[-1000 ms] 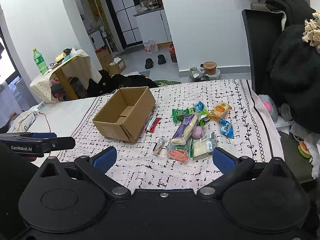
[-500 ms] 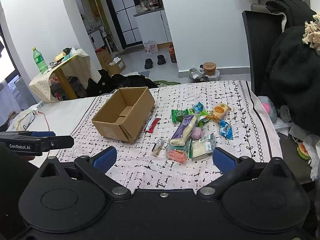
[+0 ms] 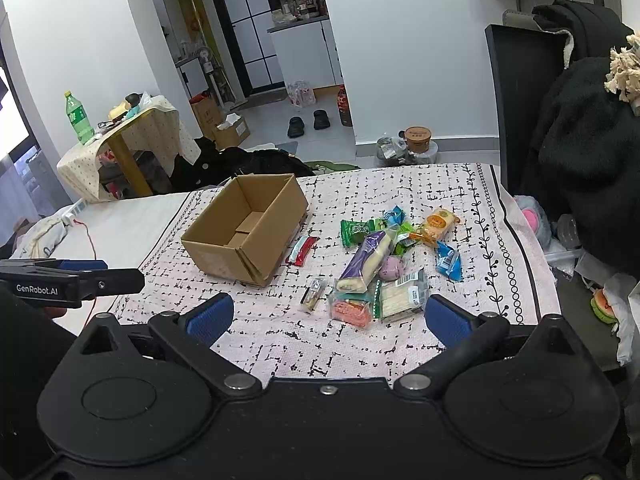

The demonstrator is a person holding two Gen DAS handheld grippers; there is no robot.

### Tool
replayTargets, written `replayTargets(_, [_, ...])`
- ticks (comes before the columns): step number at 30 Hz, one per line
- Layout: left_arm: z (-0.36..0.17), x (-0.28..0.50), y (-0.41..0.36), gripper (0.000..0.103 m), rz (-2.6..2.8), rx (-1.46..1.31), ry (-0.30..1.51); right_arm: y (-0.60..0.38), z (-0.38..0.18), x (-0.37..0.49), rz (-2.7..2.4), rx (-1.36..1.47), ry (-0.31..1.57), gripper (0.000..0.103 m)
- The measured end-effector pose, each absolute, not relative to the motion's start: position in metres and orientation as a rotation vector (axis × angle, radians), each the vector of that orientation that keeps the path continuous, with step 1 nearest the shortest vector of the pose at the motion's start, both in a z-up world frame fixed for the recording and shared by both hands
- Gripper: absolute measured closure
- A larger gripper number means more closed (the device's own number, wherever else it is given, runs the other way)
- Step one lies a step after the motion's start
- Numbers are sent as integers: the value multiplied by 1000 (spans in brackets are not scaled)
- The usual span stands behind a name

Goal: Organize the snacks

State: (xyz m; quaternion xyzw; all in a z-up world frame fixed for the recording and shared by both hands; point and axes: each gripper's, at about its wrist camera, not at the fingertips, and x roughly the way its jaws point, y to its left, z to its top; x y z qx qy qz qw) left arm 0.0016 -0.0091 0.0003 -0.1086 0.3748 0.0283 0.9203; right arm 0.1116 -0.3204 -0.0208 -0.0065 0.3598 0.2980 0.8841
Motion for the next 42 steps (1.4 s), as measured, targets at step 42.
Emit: replayTargets(42, [-20,39,1,0,39,-235,774,-313,-49,154,534,-55,783,0])
